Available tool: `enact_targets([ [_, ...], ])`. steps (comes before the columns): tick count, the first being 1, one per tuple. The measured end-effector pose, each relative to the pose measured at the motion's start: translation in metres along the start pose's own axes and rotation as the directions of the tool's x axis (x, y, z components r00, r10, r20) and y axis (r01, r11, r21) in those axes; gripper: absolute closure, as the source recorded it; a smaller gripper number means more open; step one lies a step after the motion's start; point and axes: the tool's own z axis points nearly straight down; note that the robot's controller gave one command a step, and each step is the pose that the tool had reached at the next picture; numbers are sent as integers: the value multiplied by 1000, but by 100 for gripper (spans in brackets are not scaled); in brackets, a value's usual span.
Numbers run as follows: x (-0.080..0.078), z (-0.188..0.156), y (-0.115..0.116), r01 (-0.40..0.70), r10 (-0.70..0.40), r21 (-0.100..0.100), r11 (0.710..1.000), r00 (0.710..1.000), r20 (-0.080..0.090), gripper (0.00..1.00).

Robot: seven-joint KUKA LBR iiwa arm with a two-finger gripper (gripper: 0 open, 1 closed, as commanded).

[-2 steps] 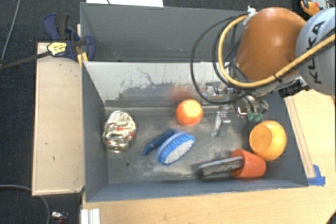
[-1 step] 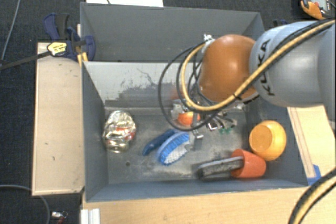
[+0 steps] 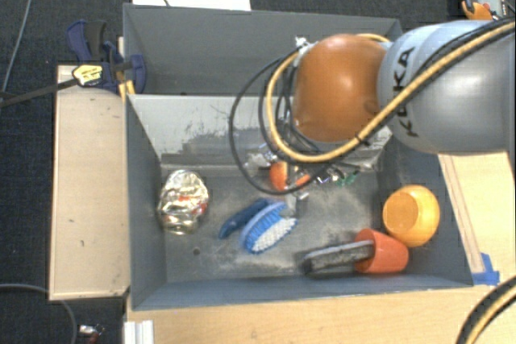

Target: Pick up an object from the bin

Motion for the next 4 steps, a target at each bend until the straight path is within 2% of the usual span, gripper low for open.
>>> enact_targets([
  [1,6,24,34,168,-168,-10,986,986,-11,0],
  [2,16,91,21,382,-382,-2,924,924,0,0],
  [3,14,89,15,436,-436,-8,900,900,3,100],
  [4,14,89,15,436,-436,-8,900,900,3,100],
])
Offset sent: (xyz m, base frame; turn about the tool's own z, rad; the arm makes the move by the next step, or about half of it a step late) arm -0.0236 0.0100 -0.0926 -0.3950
